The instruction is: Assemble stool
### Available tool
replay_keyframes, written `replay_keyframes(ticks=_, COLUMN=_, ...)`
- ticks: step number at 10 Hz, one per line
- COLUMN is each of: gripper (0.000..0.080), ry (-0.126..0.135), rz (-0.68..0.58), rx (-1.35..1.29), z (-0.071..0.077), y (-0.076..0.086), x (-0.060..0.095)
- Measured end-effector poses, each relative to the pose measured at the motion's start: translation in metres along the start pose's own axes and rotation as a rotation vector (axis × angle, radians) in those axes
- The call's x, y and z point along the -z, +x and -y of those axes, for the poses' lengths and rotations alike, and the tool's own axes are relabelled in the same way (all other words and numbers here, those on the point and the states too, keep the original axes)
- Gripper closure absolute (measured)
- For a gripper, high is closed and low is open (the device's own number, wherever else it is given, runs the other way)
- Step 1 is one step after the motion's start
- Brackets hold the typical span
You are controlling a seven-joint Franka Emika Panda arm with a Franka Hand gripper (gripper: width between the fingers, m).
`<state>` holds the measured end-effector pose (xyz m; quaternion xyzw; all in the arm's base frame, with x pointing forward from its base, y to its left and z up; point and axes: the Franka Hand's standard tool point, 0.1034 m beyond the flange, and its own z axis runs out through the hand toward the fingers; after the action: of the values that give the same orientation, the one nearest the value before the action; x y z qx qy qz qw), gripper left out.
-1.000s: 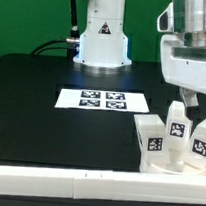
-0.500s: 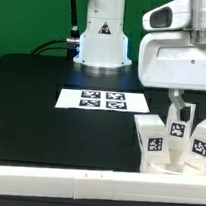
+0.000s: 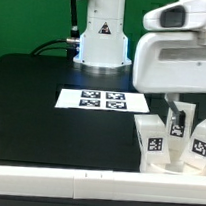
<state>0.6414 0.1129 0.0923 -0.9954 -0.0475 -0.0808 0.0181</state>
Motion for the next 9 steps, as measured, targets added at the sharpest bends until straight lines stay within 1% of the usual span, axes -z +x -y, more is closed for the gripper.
replay_keyframes(ticks=1, gripper=0.0151, ry=-0.014, rz=0.020, rx=0.152, z=0.004, y=-0.002, x=-0.002)
replay_keyframes(ticks=2, gripper=0.0151, ry=-0.020, rz=0.054, rx=0.240, z=0.005, y=-0.004, x=-0.004)
replay_keyframes(ticks=3, gripper=0.0151, ry=-0.021, rz=0.046, rx=0.325, z=-0.001, y=-0.002, x=-0.003)
replay_keyframes(ticks=4, gripper=0.0151, ry=-0.029, rz=0.022, rx=0.368, z=-0.004, y=0.000, x=-0.003)
replay_keyframes(ticks=5, gripper=0.0151, ry=-0.031, rz=0.024, rx=0.381, z=-0.005, y=-0.001, x=-0.004)
replay_keyframes(ticks=7, gripper=0.0414, ry=-0.031, rz=0.024, rx=0.335, z=-0.006, y=-0.001, x=-0.004)
replay_keyframes(ticks=8, gripper=0.0414, ry=-0.031, rz=0.024, rx=0.332, z=-0.006, y=-0.001, x=-0.004)
replay_keyframes(ticks=9, gripper=0.0462, ry=-0.030, rz=0.023, rx=0.295, z=-0.006, y=-0.001, x=-0.004)
